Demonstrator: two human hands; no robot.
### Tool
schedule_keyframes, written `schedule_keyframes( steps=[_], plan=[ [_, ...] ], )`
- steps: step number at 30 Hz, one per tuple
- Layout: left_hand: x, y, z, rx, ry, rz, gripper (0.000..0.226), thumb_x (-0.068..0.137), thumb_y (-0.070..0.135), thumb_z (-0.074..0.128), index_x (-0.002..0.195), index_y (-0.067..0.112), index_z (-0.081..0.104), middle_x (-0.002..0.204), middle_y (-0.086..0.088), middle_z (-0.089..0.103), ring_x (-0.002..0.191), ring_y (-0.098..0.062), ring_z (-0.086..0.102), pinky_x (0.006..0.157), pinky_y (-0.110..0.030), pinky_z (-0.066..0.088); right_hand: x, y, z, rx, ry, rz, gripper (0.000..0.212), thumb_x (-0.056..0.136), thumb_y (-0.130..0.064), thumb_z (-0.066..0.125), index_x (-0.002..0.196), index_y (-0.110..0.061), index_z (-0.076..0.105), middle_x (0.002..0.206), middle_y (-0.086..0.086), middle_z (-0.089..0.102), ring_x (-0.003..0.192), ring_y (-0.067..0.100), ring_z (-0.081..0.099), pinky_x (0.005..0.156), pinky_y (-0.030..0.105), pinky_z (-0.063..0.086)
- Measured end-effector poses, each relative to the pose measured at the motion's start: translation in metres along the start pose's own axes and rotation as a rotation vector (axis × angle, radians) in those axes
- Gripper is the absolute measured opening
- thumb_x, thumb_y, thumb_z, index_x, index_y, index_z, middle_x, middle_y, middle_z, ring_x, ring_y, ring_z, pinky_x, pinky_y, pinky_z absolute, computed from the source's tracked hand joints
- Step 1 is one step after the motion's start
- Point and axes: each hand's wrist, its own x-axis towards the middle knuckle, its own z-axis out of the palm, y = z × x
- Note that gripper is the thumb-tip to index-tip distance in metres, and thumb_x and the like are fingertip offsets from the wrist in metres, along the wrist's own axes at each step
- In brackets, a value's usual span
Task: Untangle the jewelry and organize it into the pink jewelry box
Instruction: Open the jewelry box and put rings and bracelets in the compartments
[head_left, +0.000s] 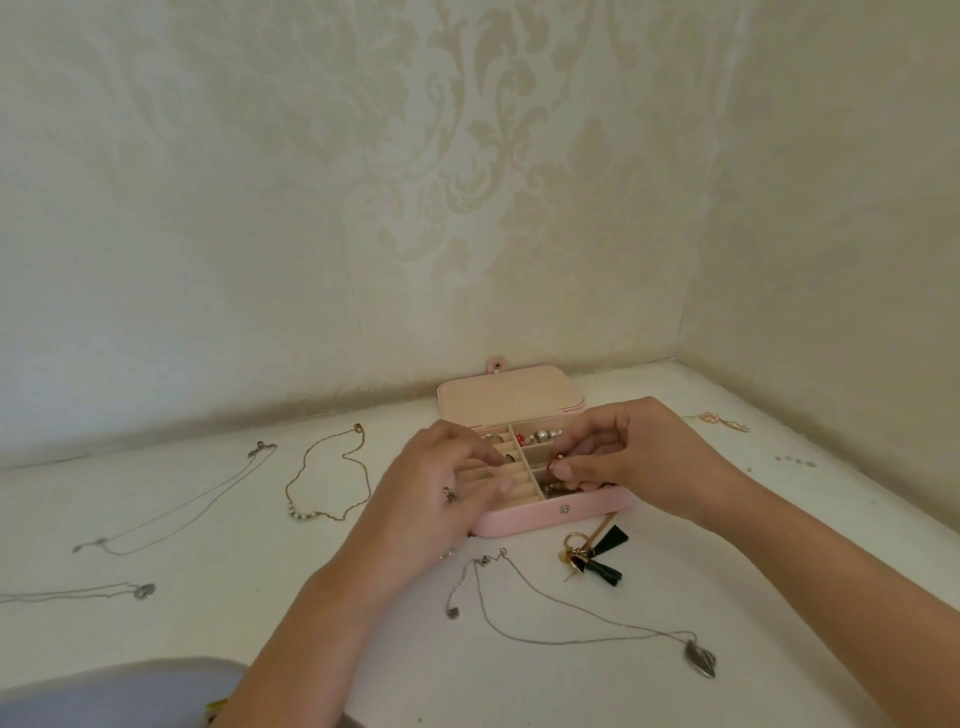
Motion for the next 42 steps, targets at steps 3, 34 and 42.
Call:
schedule_keyframes(
  steps=[3, 34, 42],
  plan=[
    [-0.008, 0.001, 0.007, 0.101, -0.063, 0.003, 0.037, 0.074, 0.051, 0.070, 0.107, 0.034, 0.064, 0.108, 0.024, 0.048, 0.105, 0.008, 0.042, 0.085, -0.002, 0.029, 0.002, -0.002, 0.008, -0.050, 0.002, -0.019, 0.014, 0.070, -0.002, 0.079, 0.075, -0.014, 0.073, 0.065, 0.003, 0.069, 0.062, 0.010, 0.063, 0.064, 0.019, 0.055],
    [-0.015, 0.001, 0.020, 0.155, 0.001, -0.003, 0.034, 0.074, 0.038, 0.076, 0.099, 0.022, 0.060, 0.106, 0.017, 0.039, 0.098, 0.002, 0.039, 0.077, -0.010, 0.035, 0.037, -0.016, 0.035, -0.860, -0.163, -0.274, 0.025, 0.080, -0.008, 0.066, 0.099, -0.023, 0.061, 0.082, -0.007, 0.066, 0.080, 0.012, 0.060, 0.074, 0.042, 0.054],
    [-0.016, 0.002, 0.020, 0.155, 0.016, -0.008, 0.033, 0.073, 0.038, 0.077, 0.097, 0.024, 0.061, 0.104, 0.017, 0.040, 0.098, 0.000, 0.042, 0.074, -0.012, 0.036, 0.032, -0.019, 0.035, -1.021, -0.205, -0.313, 0.028, 0.080, -0.007, 0.053, 0.100, -0.028, 0.051, 0.085, -0.005, 0.066, 0.081, 0.018, 0.058, 0.071, 0.042, 0.053]
  ],
)
